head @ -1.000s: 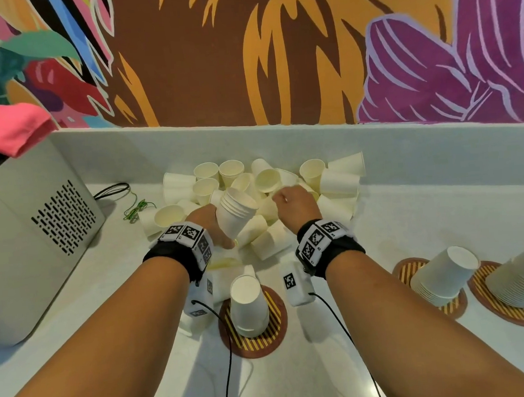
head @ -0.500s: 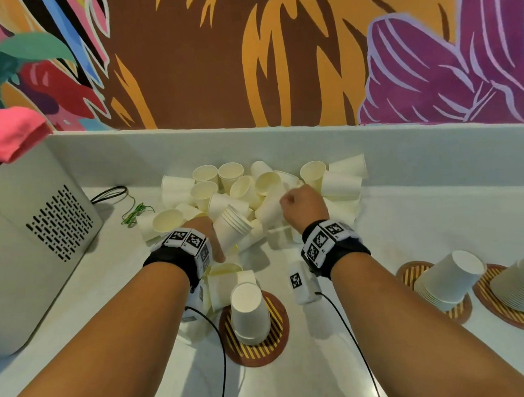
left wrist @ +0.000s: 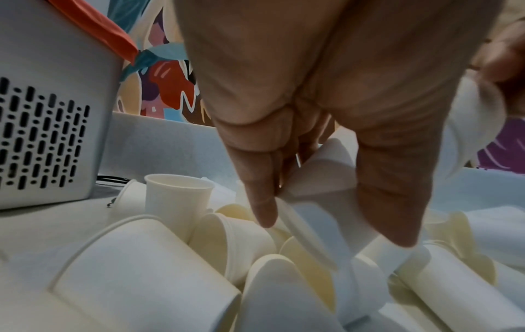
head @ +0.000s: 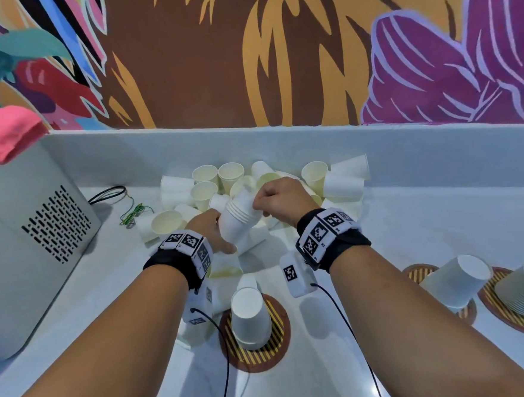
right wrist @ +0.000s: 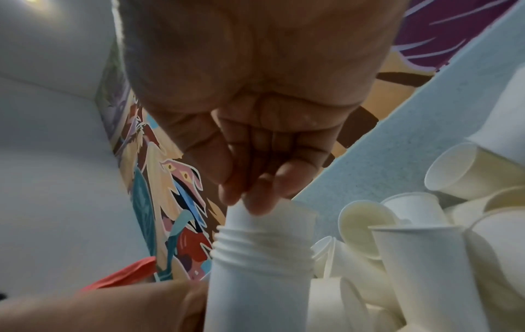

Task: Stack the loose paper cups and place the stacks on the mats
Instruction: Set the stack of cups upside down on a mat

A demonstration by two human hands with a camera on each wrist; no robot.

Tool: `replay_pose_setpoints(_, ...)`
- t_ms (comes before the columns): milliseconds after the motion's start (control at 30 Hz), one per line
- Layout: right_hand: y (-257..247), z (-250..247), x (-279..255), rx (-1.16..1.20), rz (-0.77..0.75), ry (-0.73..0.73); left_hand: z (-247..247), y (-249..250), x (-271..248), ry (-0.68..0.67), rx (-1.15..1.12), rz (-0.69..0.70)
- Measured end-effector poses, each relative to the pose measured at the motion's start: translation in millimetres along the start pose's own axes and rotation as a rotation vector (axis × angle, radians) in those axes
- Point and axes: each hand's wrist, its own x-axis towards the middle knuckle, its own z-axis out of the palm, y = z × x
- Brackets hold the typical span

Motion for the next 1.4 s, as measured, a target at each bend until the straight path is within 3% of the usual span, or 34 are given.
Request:
replay_pose_setpoints(67, 2.1, 6.0, 3.3, 0.063, 0.016, 0.010, 0.2, 1.2, 0.4, 0.006, -0.013, 0.008)
replay_pose_setpoints(133, 10.9, 7.2, 12.6, 0.062, 0.025, 0.150, -1.3, 2.5, 0.8, 0.009, -0.021, 0.005)
replay_pose_setpoints(200, 22.4, 5.7, 20.3, -0.107, 0.070, 0.186, -3.2, 1.9, 1.3, 0.004, -0.002, -0.010)
replay_pose_setpoints(267, 36.9, 7.0, 26.2, -0.294, 0.138, 0.090, -4.2, 0.5, 1.8, -0.001, 0.027, -0.022)
replay_pose_setpoints(433, 62.0, 25.5, 31.8, -0.383, 0.205, -0.177, -2.9, -0.7, 2.3, -0.027, 0.062, -0.040)
replay_pose_setpoints(567, 68.5, 30.4, 33.6, -0.468, 0.204, -0.185, -1.6, -0.6, 1.7, -0.048, 0.099, -0.045)
replay_pose_setpoints(700, 61.8, 21.0, 34.7, -0.358, 0.168, 0.036, -0.8, -2.5, 3.7, -0.063, 0.114, -0.068)
replay_pose_setpoints(800, 43.6, 6.6, 33.9, -0.243, 0.055, 0.247, 0.9, 0.7, 7.1, -0.081, 0.116, -0.074)
replay_pose_setpoints(867, 31.2, -1.0, 31.0, -0.151, 0.011, 0.309, 1.8, 6.4, 8.9, -0.076, 0.130, -0.065)
replay_pose_setpoints(933, 21.5, -3.7, 26.5, -0.089, -0.022, 0.318, 2.8, 14.2, 10.1, -0.065, 0.133, -0.051)
replay_pose_setpoints(1067, 17.6, 1.7, 19.7, 0.128, -0.033, 0.086, 1.8, 25.7, 13.1, -0.040, 0.068, -0.029)
replay_pose_setpoints(1167, 33.6, -2.8, 26.3, 0.282, 0.028, 0.200, 0.4, 26.8, 14.4, -0.031, 0.042, -0.005)
replay_pose_setpoints(1233, 53.6, -8.2, 35.6, 0.111, 0.083, 0.284, 0.0, 26.0, 13.8, -0.029, 0.052, -0.002)
replay_pose_setpoints(1267, 65.3, -9.4, 39.3, -0.025, 0.128, 0.258, 0.1, 25.7, 13.4, -0.033, 0.065, -0.002)
replay_pose_setpoints(1400, 110.3, 5.0, 47.1, -0.358, 0.224, -0.049, 0.8, 24.9, 11.7, -0.060, 0.121, 0.010)
